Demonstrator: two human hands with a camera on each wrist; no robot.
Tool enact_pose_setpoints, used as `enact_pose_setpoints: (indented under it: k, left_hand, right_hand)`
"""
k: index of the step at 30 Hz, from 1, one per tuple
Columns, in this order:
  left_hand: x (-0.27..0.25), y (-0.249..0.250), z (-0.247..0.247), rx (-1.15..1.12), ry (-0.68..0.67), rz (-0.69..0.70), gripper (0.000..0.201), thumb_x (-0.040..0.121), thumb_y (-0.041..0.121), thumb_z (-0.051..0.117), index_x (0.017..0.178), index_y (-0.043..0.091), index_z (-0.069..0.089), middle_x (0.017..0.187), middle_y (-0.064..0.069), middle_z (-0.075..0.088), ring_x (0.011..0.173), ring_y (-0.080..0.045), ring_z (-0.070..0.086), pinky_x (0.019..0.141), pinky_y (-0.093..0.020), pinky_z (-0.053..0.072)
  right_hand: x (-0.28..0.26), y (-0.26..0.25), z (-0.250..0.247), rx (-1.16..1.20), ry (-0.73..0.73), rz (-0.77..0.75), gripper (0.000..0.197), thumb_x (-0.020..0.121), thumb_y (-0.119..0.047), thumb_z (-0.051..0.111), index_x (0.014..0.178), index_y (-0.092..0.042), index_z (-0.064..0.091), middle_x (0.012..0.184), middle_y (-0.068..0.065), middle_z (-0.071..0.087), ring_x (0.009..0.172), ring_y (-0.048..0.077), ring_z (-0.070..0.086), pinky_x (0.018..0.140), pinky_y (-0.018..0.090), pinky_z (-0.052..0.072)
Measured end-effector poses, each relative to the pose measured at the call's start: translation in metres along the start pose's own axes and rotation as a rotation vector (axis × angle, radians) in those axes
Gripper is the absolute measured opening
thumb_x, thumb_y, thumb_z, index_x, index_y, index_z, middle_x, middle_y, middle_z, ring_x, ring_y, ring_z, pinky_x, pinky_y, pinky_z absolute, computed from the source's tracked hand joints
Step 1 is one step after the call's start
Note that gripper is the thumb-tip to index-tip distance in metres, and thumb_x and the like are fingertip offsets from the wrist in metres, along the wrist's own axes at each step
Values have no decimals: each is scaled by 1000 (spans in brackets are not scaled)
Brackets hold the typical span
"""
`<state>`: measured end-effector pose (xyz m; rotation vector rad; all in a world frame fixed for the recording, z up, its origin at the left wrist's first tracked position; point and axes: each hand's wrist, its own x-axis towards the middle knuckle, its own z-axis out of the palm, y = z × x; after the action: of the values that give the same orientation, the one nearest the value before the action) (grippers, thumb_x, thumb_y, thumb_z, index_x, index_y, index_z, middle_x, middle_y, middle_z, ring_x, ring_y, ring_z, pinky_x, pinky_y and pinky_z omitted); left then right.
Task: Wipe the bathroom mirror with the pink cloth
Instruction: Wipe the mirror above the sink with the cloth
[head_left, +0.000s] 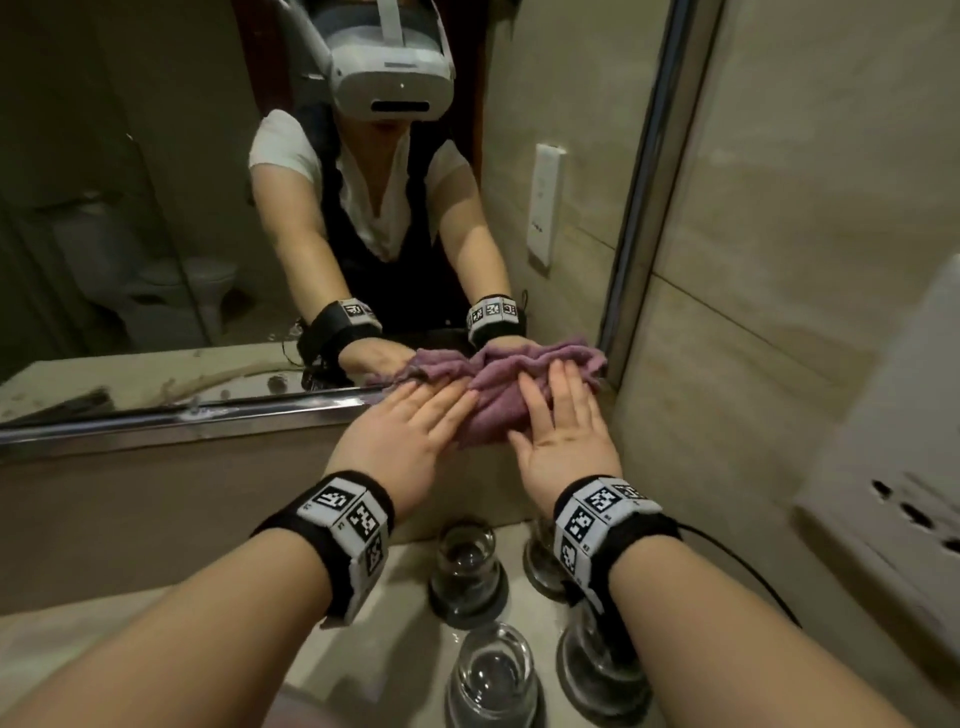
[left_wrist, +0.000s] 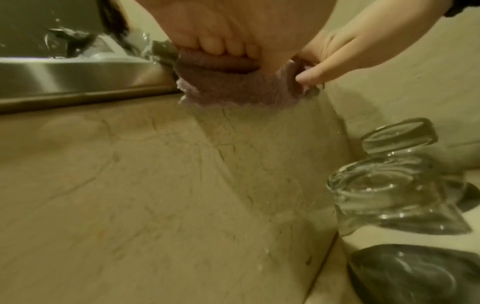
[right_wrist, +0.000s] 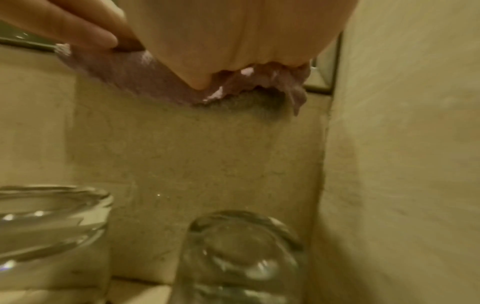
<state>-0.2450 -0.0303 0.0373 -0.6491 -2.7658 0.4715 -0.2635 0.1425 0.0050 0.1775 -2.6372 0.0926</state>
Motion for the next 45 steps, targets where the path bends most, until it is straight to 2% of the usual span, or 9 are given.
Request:
enact_pose_setpoints:
  k: [4, 7, 11, 17, 21, 29, 34, 41, 45]
  left_hand:
    - [10, 11, -8, -87, 13, -6, 56, 102, 29, 20, 149, 25, -11, 160, 4, -7, 148, -15, -3, 119, -29, -7]
    - [19, 23, -12, -108, -24, 1, 57, 102, 27, 22, 149, 23, -10, 160, 3, -8, 148, -16, -5, 119, -30, -7]
    - [21, 31, -12, -127, -50, 9, 60, 100, 24, 25, 150, 20, -10, 160, 1, -11, 148, -16, -9, 118, -32, -11]
    - [11, 14, -17, -88, -84, 54, 59, 100, 26, 24, 150, 22, -6, 159, 2, -13, 147, -16, -10, 118, -32, -10]
    - [-7, 0, -12, -81, -96, -2, 61, 100, 23, 24, 149, 24, -12, 158, 3, -17, 147, -16, -14, 114, -31, -16]
    - [-15, 4, -16, -67, -141, -59, 65, 99, 21, 24, 147, 22, -18, 157, 1, -21, 146, -19, -16, 117, -34, -13]
    - [0, 12, -26, -110, -150, -41, 64, 100, 30, 26, 148, 23, -17, 154, 5, -26, 146, -18, -17, 117, -33, -12]
    - [29, 22, -35, -74, -171, 32, 59, 102, 34, 22, 149, 22, -12, 159, 2, -15, 146, -19, -15, 112, -29, -21]
    - [35, 9, -54, 55, -86, 17, 57, 102, 25, 18, 148, 19, -14, 158, 2, -18, 145, -18, -19, 104, -32, -25]
  right_hand:
    - [3, 17, -15, -70, -4, 31, 76, 55, -37, 84, 121, -11, 57, 119, 17, 64, 111, 30, 62, 89, 43, 51]
    - [7, 21, -26, -103, -132, 11, 59, 96, -30, 42, 148, -13, 20, 155, 11, 20, 143, 25, 20, 116, 40, 17]
    - [5, 9, -29, -2, -135, 128, 62, 96, -26, 37, 149, -13, 9, 157, 10, 9, 145, 24, 8, 118, 36, 10]
    - [4, -34, -29, 14, -164, 189, 71, 89, -29, 49, 146, -3, 15, 153, 17, 18, 142, 32, 14, 116, 39, 17]
    - [8, -45, -26, 9, -79, 188, 77, 49, -44, 84, 107, 2, 65, 106, 21, 66, 99, 36, 63, 81, 42, 56]
    - [-4, -13, -15, 57, -109, 114, 82, 48, -44, 85, 118, -14, 54, 116, 16, 65, 106, 32, 64, 83, 42, 54]
    - [-7, 0, -23, 134, -207, 142, 73, 94, -41, 43, 150, -15, 5, 158, 15, -3, 146, 30, 3, 117, 39, 17]
    - [13, 4, -35, 135, -249, 188, 71, 98, -45, 24, 148, -9, -12, 152, 11, -28, 147, 26, -3, 118, 35, 9]
    - [38, 5, -55, 153, -159, 160, 74, 73, -43, 55, 132, 0, 45, 141, 28, 40, 114, 42, 58, 79, 47, 54]
